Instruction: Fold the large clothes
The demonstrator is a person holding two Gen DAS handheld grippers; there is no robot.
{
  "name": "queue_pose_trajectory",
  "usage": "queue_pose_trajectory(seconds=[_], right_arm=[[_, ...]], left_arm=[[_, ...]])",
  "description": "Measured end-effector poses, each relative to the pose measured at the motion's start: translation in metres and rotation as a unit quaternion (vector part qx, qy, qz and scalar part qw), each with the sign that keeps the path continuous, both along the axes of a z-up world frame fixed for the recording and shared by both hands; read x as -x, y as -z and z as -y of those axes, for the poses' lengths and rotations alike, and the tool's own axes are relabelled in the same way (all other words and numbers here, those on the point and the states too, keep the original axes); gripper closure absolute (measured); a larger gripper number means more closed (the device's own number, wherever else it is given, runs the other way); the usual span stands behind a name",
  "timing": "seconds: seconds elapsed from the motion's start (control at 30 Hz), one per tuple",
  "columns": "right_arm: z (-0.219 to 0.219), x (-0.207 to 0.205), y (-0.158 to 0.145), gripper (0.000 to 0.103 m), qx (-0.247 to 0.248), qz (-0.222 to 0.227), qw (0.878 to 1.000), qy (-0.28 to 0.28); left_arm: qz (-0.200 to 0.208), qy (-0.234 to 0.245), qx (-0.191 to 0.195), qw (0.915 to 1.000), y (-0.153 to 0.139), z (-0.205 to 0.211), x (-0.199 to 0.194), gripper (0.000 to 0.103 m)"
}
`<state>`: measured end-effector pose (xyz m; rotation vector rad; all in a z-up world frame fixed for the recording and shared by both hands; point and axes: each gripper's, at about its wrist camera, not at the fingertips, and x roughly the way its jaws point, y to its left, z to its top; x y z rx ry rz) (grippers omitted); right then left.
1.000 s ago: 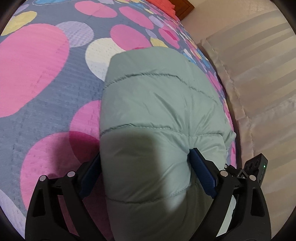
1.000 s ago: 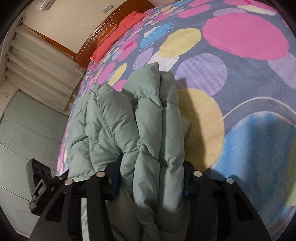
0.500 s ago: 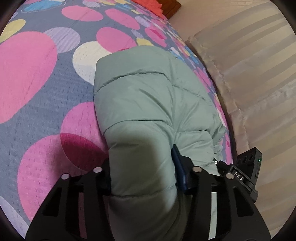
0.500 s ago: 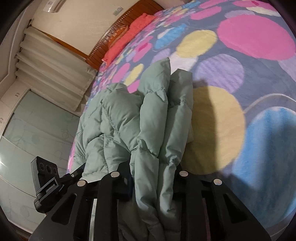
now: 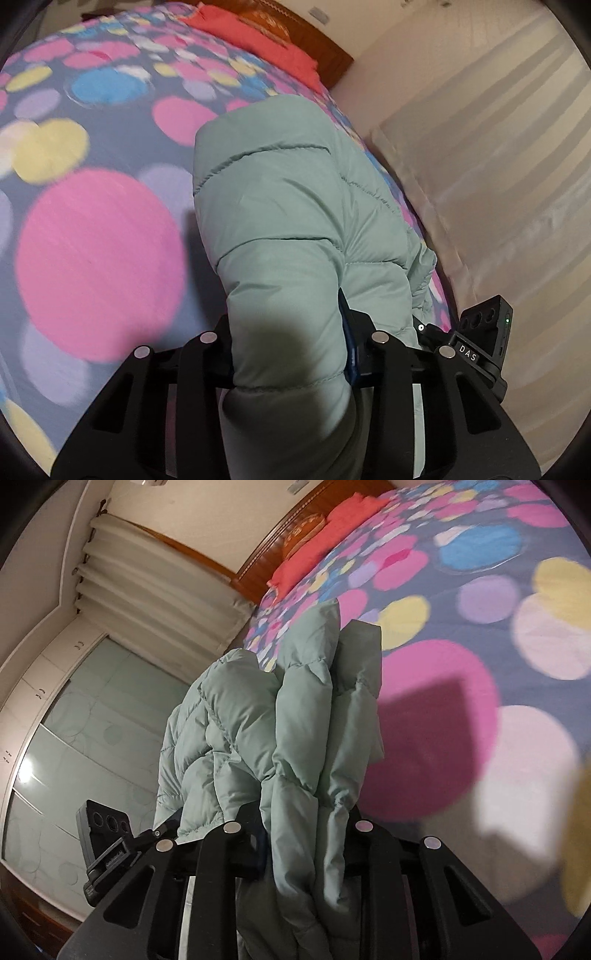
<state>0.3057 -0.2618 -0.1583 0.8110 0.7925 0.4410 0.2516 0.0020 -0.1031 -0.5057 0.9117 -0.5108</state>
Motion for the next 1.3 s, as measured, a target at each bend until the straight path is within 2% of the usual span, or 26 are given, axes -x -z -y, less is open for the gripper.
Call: queue_pose_trajectory(seconds=[0.13,0.27,0.33,0.43,0.53,0.57,0.6,0.67,0.73,0.8,0.87,0.93,1.0,1.07,1.1,1.17,1.2,1.3], right_arm=[[-0.017,-0.020,0.021,0.079,0.002,-0.027,1.000,-0.013],[-0.017,-0.028,0.040,0.079,-0.011,-0.050,0.999,-0.003],[-0.013,-0.029,0.044,0.079,-0.026,-0.055,0.998,-0.001],[-0.013,-0.029,0.043,0.076,-0.021,-0.056,0.998,-0.007],[-0.009,-0.024,0.037,0.064,-0.001,-0.058,0.998,-0.010],[-0.009,-0.023,0.032,0.057,0.010,-0.056,0.998,-0.012],[-0.007,-0.022,0.030,0.045,0.015,-0.053,0.998,-0.012],[-0.001,-0.018,0.023,0.036,0.018,-0.041,0.999,-0.007],[0.002,-0.022,0.014,0.035,0.017,-0.031,0.999,-0.005],[0.004,-0.029,0.010,0.033,0.014,-0.032,0.999,-0.004],[0.002,-0.043,0.008,0.033,0.013,-0.039,0.999,-0.010],[0.001,-0.053,0.010,0.033,0.016,-0.045,0.999,-0.007],[0.004,-0.061,0.016,0.033,-0.004,-0.054,0.999,0.001],[0.008,-0.066,0.023,0.034,-0.029,-0.064,0.998,0.010],[0.010,-0.067,0.027,0.049,-0.038,-0.070,0.997,0.017],[0.014,-0.071,0.036,0.067,-0.043,-0.087,0.995,0.023],[0.015,-0.073,0.040,0.075,-0.049,-0.092,0.994,0.022],[0.018,-0.073,0.048,0.078,-0.052,-0.101,0.993,0.025]], left_arm=[[-0.002,-0.027,-0.002,0.9996,0.002,-0.035,-0.017,0.064],[-0.027,-0.041,-0.005,0.9988,0.023,-0.053,-0.027,0.064],[-0.039,-0.042,-0.009,0.9983,0.036,-0.057,-0.029,0.064],[-0.049,-0.043,-0.002,0.9979,0.049,-0.063,-0.033,0.063],[-0.051,-0.040,0.002,0.9979,0.055,-0.066,-0.036,0.058],[-0.050,-0.038,0.000,0.9980,0.055,-0.066,-0.036,0.055],[-0.048,-0.034,-0.002,0.9983,0.053,-0.065,-0.037,0.053],[-0.044,-0.028,0.001,0.9987,0.049,-0.067,-0.036,0.051],[-0.043,-0.026,0.004,0.9987,0.048,-0.072,-0.034,0.046],[-0.037,-0.028,0.014,0.9988,0.045,-0.079,-0.031,0.034],[-0.032,-0.032,0.020,0.9988,0.042,-0.084,-0.031,0.029],[-0.030,-0.041,0.028,0.9983,0.041,-0.091,-0.036,0.026],[-0.040,-0.053,0.039,0.9970,0.044,-0.096,-0.046,0.026],[-0.048,-0.055,0.045,0.9963,0.045,-0.095,-0.055,0.026],[-0.048,-0.055,0.042,0.9964,0.046,-0.094,-0.058,0.026],[-0.050,-0.058,0.032,0.9966,0.047,-0.092,-0.064,0.028],[-0.054,-0.063,0.023,0.9963,0.049,-0.090,-0.067,0.037],[-0.064,-0.064,0.012,0.9958,0.054,-0.086,-0.074,0.050]])
